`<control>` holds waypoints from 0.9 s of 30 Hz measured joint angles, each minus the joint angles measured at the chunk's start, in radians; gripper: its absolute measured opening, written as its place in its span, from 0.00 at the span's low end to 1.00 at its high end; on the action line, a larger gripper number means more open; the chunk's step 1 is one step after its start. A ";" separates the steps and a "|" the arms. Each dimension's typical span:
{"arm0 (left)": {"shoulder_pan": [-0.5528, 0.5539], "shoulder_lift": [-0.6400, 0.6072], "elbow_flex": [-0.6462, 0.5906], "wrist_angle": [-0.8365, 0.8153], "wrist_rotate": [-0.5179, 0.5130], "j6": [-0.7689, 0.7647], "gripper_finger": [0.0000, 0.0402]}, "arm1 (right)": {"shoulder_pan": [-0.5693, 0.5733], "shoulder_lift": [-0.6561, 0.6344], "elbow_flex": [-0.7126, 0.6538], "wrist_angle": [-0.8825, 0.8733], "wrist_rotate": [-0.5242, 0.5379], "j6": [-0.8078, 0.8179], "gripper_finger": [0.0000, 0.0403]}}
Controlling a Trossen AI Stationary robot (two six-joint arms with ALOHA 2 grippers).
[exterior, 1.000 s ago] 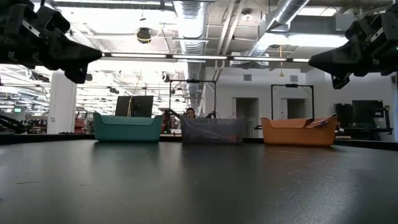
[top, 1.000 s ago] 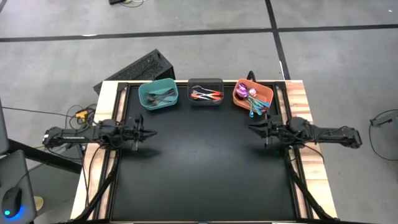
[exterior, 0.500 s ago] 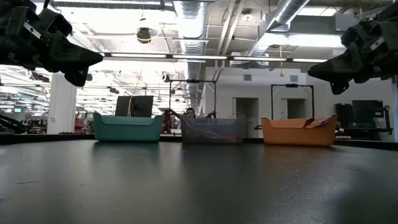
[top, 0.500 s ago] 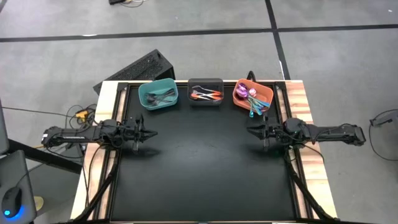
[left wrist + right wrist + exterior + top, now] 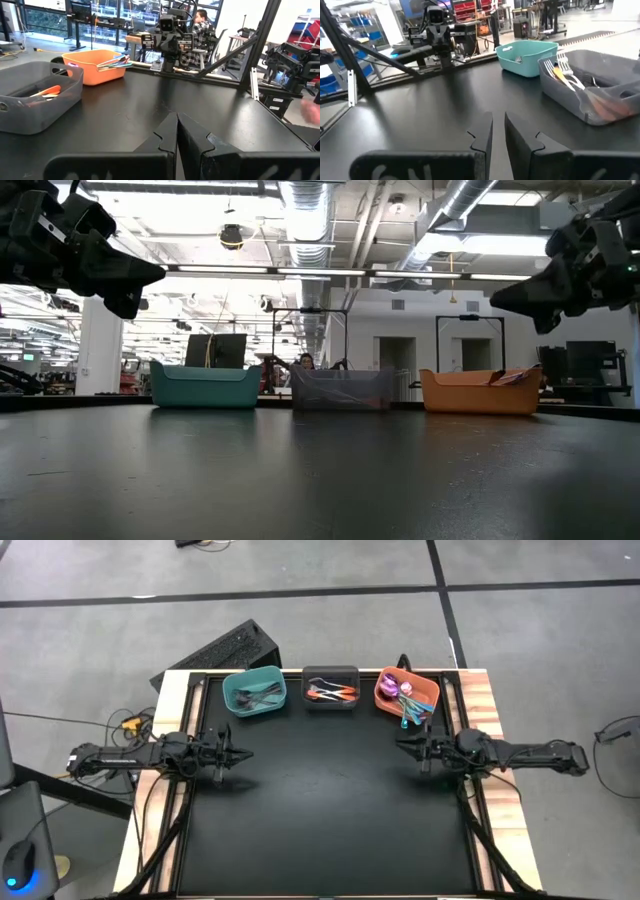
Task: Sort silverware by color (type)
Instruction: Return to Home Position
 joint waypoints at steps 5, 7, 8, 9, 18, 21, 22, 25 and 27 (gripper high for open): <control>0.000 0.000 0.000 0.000 0.000 0.000 0.00 | 0.000 0.003 0.000 -0.002 0.001 -0.108 0.17; 0.000 0.000 0.000 0.000 0.000 0.000 0.00 | 0.000 0.002 0.000 -0.002 0.000 -0.171 0.17; 0.000 0.000 0.000 0.000 0.000 0.000 0.00 | 0.000 0.003 0.000 -0.002 0.000 -0.190 0.17; 0.000 0.000 0.000 0.000 0.000 0.000 0.00 | 0.000 0.003 0.000 -0.003 0.000 -0.202 0.17; 0.000 0.000 0.000 0.000 0.000 0.000 0.00 | 0.000 0.003 0.000 -0.005 0.000 -0.208 0.17; 0.000 0.000 0.000 0.000 0.000 0.000 0.00 | 0.000 0.003 0.000 -0.006 0.000 -0.208 0.17; 0.000 0.000 0.000 0.000 0.000 0.000 0.00 | 0.000 0.003 0.000 -0.006 0.000 -0.208 0.17; 0.000 0.000 0.000 0.000 0.000 0.000 0.00 | 0.000 0.003 0.000 -0.006 0.000 -0.208 0.17; 0.000 0.000 0.000 0.000 0.000 0.000 0.00 | 0.000 0.003 0.000 -0.006 0.000 -0.208 0.17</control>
